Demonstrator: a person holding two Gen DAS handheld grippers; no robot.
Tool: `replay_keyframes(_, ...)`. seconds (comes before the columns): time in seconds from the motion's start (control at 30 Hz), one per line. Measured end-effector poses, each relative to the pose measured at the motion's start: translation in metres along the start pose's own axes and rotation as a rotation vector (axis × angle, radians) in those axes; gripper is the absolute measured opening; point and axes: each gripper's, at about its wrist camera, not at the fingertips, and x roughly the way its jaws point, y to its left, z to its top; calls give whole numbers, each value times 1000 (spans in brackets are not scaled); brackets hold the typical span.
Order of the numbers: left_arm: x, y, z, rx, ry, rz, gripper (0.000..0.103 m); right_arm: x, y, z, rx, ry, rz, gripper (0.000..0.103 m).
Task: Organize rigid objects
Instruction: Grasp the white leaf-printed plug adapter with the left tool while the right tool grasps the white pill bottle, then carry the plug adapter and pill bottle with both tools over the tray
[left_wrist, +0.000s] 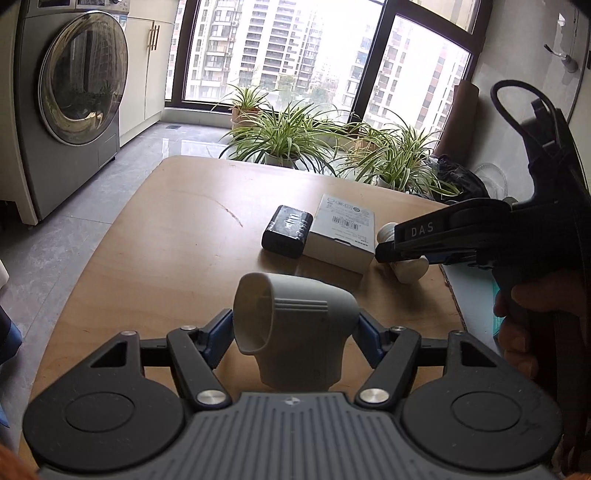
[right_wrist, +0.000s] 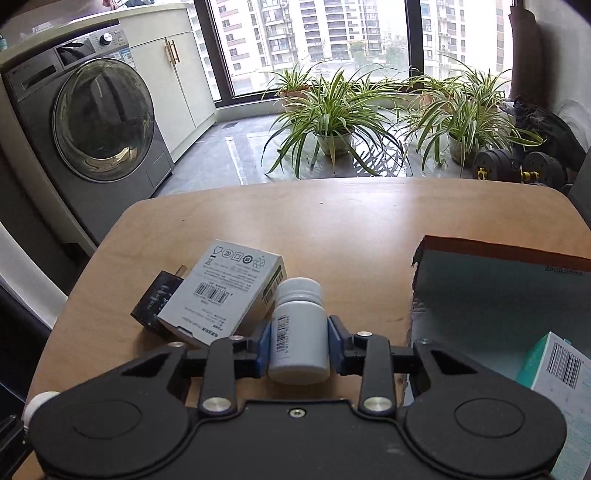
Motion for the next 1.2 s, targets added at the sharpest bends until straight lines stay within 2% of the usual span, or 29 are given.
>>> replay_keyframes(0.13, -5, 0, -1, -10, -12, 1, 70, -19, 4, -8, -5, -33, -2, 40)
replay_keyframes(0.47, -28, -28, 2, 11, -49, -19, 70, -118, -8, -40, 10, -136, -1, 40)
replay_keyframes(0.6, -40, -47, 5, 31, -71, -43, 70, -154, -29, -56, 34, -165, -34, 40)
replay_keyframes(0.87, -53, -92, -2, 82, -78, -118, 69, -215, -85, -98, 108, -212, -154, 40)
replay_keyframes(1.2, -61, -158, -4, 185, -96, -206, 69, -265, -125, -121, 175, -285, -197, 40)
